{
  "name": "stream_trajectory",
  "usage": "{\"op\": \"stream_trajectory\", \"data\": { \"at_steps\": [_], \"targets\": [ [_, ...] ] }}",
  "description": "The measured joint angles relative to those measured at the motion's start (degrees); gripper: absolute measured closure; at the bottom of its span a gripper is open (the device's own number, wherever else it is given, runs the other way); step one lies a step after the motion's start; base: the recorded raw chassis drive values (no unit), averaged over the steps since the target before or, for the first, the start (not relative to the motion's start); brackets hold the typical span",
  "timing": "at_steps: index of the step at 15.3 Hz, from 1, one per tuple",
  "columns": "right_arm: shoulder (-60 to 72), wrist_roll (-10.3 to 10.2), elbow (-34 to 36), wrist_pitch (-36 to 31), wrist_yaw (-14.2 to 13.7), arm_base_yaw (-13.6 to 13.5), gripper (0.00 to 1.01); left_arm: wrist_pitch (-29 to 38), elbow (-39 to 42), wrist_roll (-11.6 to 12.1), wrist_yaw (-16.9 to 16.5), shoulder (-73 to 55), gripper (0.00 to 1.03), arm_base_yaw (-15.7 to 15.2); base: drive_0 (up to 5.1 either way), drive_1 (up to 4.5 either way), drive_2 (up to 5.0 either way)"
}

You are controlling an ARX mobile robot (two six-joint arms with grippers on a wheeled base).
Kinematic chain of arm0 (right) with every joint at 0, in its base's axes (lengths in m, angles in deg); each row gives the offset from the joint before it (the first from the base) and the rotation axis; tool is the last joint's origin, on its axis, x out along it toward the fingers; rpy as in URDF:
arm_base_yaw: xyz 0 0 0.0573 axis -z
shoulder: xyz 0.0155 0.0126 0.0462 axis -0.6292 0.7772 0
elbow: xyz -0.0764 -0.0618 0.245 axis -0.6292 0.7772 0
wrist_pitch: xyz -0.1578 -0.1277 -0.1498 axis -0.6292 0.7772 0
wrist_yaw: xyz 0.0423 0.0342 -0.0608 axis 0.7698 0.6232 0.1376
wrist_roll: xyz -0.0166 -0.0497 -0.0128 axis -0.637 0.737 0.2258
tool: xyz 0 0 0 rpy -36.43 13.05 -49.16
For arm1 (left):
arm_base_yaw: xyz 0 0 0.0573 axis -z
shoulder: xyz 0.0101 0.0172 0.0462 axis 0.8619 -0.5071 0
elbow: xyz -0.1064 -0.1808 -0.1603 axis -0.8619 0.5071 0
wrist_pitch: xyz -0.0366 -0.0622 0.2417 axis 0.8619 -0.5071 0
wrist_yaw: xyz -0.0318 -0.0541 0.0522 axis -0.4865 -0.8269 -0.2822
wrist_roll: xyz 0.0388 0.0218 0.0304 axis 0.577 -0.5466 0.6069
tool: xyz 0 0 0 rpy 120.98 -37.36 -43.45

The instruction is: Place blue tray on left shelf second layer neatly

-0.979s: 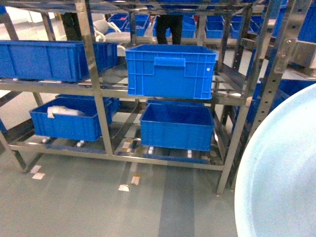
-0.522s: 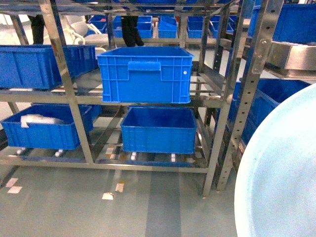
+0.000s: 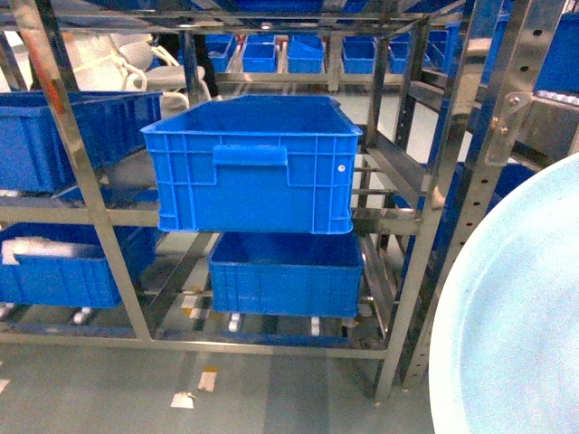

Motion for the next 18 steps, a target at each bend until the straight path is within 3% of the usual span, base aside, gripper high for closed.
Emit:
{"op": "stream_trajectory", "data": {
  "at_steps": [18],
  "targets": [
    [0.07, 0.0, 0.02, 0.2, -0.17, 0.0, 0.99, -0.37, 0.0, 0.0, 0.0, 0.0, 0.05, 0.0, -1.6, -1.56, -1.6]
  ]
}}
